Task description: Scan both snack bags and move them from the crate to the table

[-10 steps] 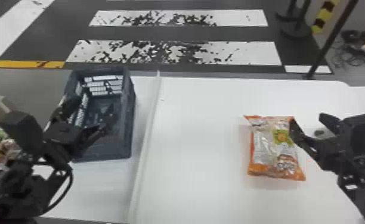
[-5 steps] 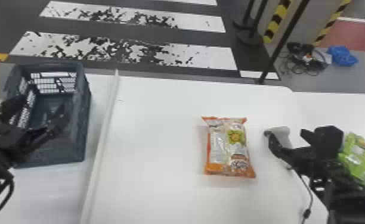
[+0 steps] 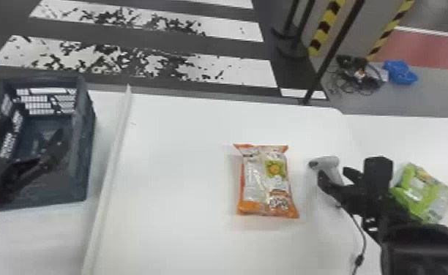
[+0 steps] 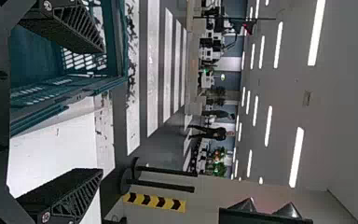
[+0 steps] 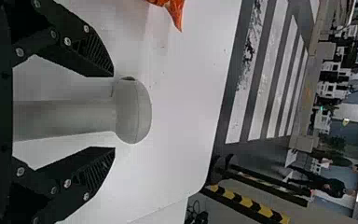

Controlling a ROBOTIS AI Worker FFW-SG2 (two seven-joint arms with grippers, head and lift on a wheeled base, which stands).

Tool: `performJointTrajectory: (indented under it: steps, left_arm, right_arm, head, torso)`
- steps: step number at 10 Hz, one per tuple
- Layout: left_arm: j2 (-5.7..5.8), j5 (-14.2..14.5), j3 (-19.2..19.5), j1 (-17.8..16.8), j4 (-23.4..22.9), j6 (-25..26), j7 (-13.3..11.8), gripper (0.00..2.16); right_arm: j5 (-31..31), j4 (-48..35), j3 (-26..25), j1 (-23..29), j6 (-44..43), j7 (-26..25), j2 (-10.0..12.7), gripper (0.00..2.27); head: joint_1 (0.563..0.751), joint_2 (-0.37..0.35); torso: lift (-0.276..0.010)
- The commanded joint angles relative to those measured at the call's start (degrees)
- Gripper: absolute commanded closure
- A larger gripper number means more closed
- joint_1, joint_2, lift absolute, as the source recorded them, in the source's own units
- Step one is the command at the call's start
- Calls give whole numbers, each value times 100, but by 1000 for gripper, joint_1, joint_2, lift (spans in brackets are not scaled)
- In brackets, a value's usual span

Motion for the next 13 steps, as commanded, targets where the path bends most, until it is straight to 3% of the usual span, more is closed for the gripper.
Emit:
performJointTrajectory:
  steps: [1, 2, 3, 5, 8, 13]
  left_arm:
    - [-5, 0, -9, 1, 0, 0, -6, 90]
    - [-5, 0, -9, 1, 0, 0, -6, 90]
    - [-5, 0, -9, 1, 0, 0, -6, 90]
    - [4, 0, -9, 9, 0, 0, -6, 90]
    - [4, 0, 0, 9, 0, 0, -15, 90]
    - [4, 9, 26, 18, 9, 0, -6, 90]
  right_arm:
    - [105, 211, 56, -143, 139, 0, -70, 869]
    - [149, 299, 56, -213, 262, 0, -70, 1571]
    - [140, 290, 65, -222, 314, -17, -70, 2132]
    - [131, -18, 47, -125, 455, -17, -35, 2226]
    - [61, -1433, 162, 393, 1211, -9, 132, 2226]
    - [26, -2953, 742, 789, 2248, 9, 211, 2246]
  head:
    - [695, -190]
    - [695, -197]
    - [695, -200]
    - [695, -205]
    - [695, -188]
    - [695, -81]
  torso:
    - [-88]
    - [-88]
    - [-88]
    - [-88]
    - [-88]
    - [-88]
